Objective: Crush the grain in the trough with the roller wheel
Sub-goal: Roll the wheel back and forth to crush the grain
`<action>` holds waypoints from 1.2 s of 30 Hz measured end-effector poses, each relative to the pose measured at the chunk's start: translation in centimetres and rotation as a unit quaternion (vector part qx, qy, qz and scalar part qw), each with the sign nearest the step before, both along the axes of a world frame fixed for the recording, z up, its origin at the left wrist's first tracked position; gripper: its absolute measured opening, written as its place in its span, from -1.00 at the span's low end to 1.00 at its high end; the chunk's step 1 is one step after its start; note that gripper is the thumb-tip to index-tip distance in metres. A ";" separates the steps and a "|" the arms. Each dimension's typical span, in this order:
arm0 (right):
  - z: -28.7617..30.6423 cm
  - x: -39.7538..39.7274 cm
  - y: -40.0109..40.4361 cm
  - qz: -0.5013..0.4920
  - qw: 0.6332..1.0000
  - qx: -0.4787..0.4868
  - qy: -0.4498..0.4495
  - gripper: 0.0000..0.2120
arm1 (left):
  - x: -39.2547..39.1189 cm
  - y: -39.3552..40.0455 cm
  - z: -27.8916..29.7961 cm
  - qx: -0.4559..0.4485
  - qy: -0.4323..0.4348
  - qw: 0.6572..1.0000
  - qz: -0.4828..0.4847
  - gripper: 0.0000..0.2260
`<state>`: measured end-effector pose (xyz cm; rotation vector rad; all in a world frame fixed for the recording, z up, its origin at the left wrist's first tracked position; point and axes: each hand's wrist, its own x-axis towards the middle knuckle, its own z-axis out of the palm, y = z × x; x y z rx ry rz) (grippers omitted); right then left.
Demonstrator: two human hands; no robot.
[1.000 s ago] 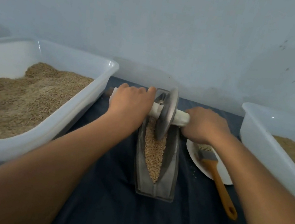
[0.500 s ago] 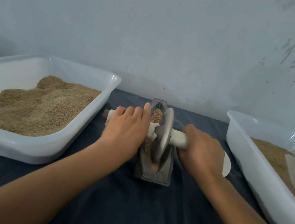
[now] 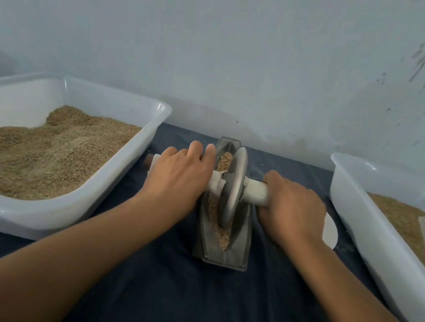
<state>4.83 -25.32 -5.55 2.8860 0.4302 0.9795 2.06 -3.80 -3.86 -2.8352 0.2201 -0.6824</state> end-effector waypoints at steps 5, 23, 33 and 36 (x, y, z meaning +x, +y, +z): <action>0.9 2.8 0.5 -0.027 0.997 -0.015 0.075 -0.83 | 2.1 0.2 0.0 -0.019 -0.001 1.000 0.017 -0.62; 6.1 9.8 2.0 0.000 0.925 -0.061 0.374 -0.88 | 8.4 0.4 1.4 -0.081 0.097 0.990 0.060 -0.83; 3.5 7.3 1.1 -0.003 0.971 -0.041 0.236 -0.83 | 6.2 0.2 0.4 -0.041 0.011 0.999 0.024 -0.71; 2.5 5.5 0.8 -0.008 0.983 -0.016 0.182 -0.83 | 4.9 0.1 0.5 -0.039 -0.005 0.999 0.006 -0.69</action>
